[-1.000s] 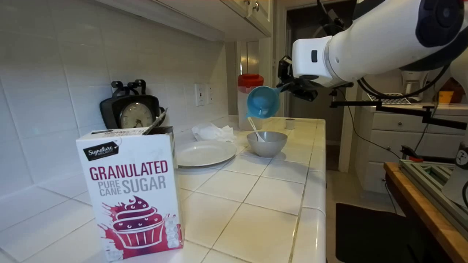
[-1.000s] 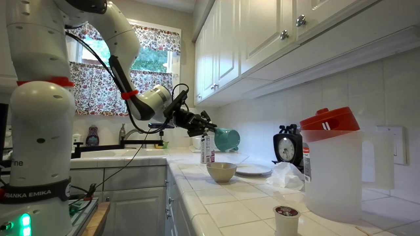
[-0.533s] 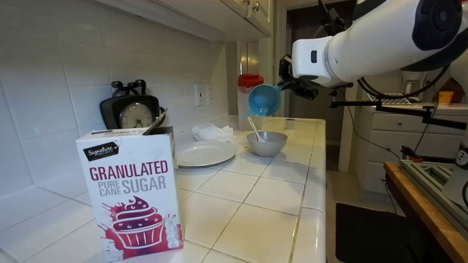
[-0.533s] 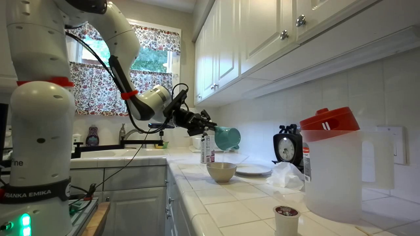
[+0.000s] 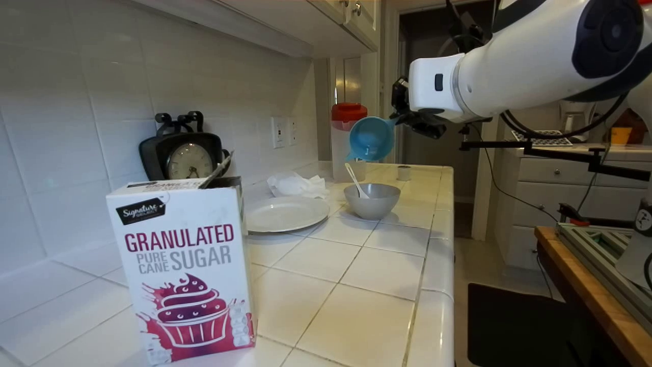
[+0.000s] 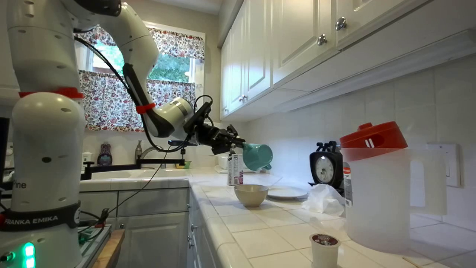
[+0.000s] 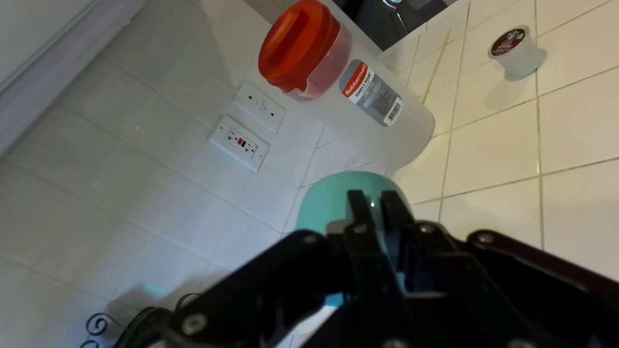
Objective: Pour the sugar in the blue cup into the bowl
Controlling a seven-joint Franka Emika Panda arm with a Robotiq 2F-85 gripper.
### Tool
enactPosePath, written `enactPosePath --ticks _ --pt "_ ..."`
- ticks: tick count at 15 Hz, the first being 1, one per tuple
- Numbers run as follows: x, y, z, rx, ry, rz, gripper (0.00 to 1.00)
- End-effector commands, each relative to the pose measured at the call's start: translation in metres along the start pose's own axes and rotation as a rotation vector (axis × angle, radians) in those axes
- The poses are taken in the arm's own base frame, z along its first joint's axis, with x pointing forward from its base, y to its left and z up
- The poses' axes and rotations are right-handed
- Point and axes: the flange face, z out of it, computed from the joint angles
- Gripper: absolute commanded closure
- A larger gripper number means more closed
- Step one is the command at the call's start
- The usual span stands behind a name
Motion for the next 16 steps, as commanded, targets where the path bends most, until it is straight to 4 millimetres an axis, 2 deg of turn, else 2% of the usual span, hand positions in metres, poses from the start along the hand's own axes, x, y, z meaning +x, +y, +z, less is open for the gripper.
enactPosePath --ticks 1,12,16 --pt "-0.001 -0.0003 -0.0024 -0.014 -0.018 -0.033 0.97" --pt "-0.003 0.0013 -0.003 -0.041 -0.07 -0.099 0.97" --pt "-0.0054 0.0074 -0.0014 -0.051 -0.091 -0.091 0.97"
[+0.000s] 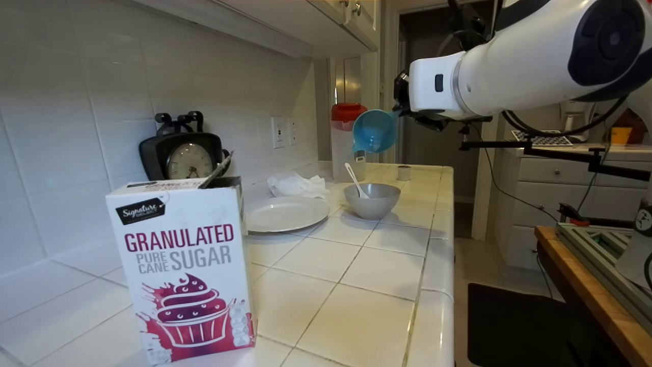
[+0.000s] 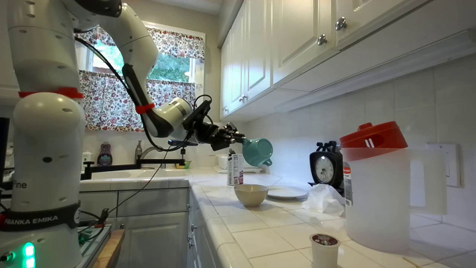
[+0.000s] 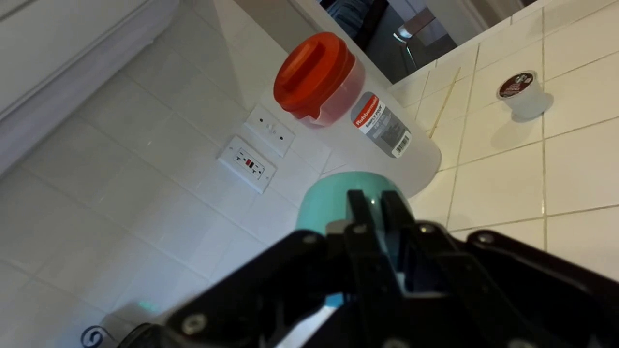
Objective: Pour the sugar in the blue cup into the bowl
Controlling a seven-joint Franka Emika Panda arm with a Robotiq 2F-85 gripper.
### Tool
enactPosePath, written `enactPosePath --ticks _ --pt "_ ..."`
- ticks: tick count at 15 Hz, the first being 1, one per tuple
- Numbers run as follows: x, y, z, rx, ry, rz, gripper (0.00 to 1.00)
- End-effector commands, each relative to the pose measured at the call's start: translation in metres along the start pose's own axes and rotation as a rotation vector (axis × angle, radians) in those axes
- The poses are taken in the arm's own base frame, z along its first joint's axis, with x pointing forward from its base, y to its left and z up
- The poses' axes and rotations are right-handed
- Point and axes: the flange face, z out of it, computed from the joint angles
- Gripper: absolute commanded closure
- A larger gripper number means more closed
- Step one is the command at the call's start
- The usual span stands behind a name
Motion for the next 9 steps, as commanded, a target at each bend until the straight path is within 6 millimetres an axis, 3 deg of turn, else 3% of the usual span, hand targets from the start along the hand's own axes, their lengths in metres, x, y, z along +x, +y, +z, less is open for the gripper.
enactPosePath --ticks 1,9 --pt "-0.0015 0.0057 0.0012 -0.018 -0.029 -0.018 0.97" --pt "0.0 0.0078 0.0003 -0.029 -0.033 -0.019 0.97"
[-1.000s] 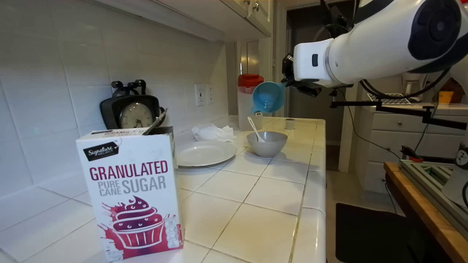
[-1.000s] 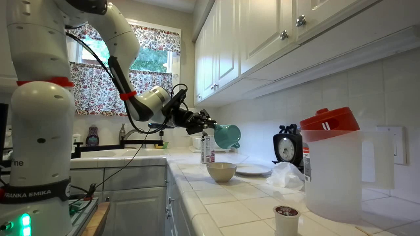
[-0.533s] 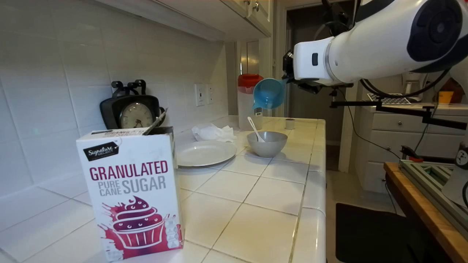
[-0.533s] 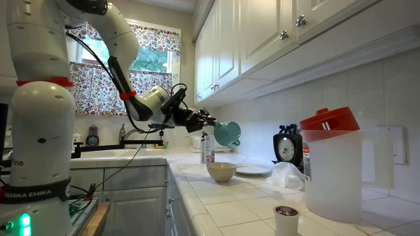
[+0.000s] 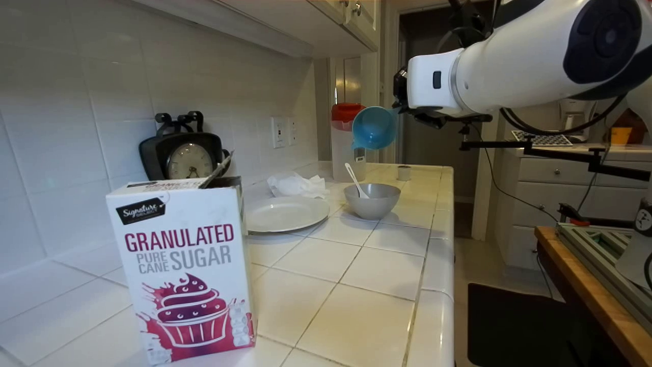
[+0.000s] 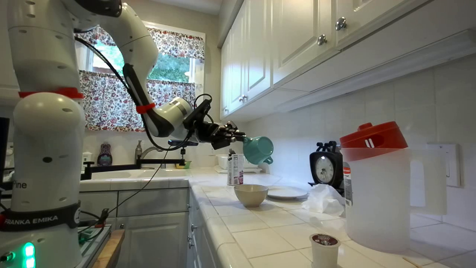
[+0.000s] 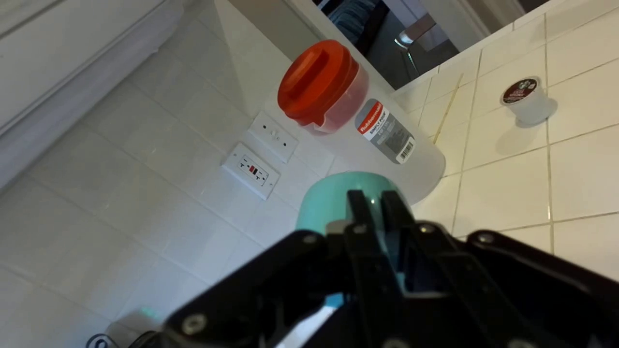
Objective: Pour the sugar in the blue cup into the bowl
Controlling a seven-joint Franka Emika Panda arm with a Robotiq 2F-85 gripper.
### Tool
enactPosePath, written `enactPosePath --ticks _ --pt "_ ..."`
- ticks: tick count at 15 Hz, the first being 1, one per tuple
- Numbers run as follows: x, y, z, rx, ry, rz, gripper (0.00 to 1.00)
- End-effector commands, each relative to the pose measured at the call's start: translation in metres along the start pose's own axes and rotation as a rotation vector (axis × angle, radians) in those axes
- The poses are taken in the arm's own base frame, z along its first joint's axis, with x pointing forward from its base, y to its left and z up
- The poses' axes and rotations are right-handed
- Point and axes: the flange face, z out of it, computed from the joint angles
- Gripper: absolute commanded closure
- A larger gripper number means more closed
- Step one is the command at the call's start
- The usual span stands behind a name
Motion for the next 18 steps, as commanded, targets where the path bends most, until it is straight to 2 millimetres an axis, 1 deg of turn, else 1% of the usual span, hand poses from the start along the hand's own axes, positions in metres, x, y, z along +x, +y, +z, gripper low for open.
enactPosePath --ticks 1,7,18 --pt "0.001 0.005 -0.001 -0.03 -0.022 -0.027 0.97" --pt "0.004 0.007 -0.004 -0.088 -0.039 -0.067 0.97" --pt "0.014 0.001 -0.015 -0.133 -0.04 -0.117 0.97"
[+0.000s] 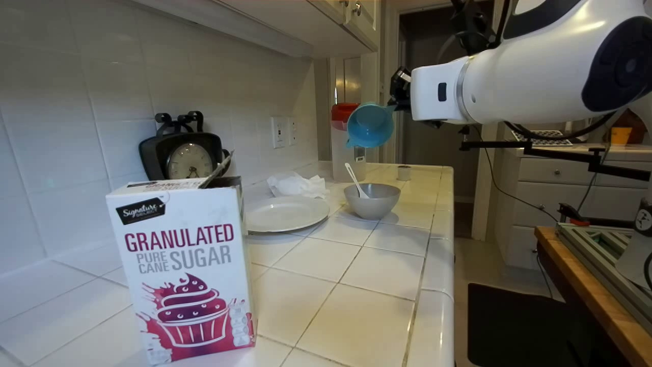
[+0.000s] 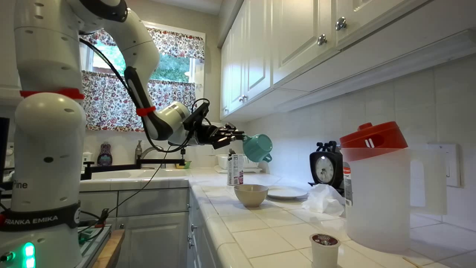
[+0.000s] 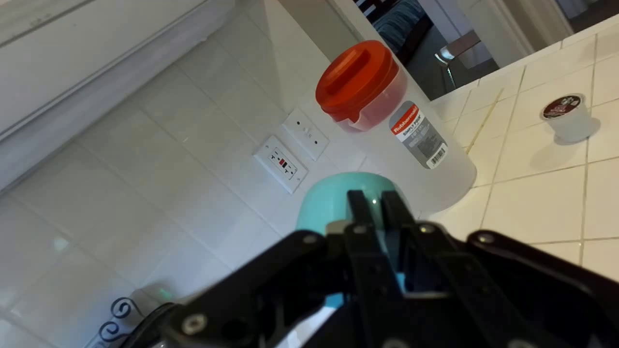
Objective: Pour the sugar in the blue cup into the bowl
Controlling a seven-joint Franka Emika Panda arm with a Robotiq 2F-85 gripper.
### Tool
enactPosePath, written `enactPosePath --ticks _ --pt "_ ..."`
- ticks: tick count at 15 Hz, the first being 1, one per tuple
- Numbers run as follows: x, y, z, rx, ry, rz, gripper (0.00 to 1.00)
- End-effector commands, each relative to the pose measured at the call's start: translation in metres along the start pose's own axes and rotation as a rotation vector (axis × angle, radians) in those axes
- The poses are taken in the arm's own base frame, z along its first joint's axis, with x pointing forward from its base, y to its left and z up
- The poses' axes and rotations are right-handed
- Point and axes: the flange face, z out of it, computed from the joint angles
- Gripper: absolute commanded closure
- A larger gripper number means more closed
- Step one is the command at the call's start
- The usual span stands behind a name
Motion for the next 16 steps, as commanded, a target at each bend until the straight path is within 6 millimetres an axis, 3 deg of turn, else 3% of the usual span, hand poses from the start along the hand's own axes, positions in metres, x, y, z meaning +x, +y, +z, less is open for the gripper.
enactPosePath --ticks 1,7,16 --pt "0.002 0.004 -0.002 -0.03 -0.026 -0.039 0.97" --pt "-0.003 0.007 0.003 0.036 0.001 0.016 0.97" --pt "-0.052 0.023 0.037 0.288 0.082 0.285 0.97"
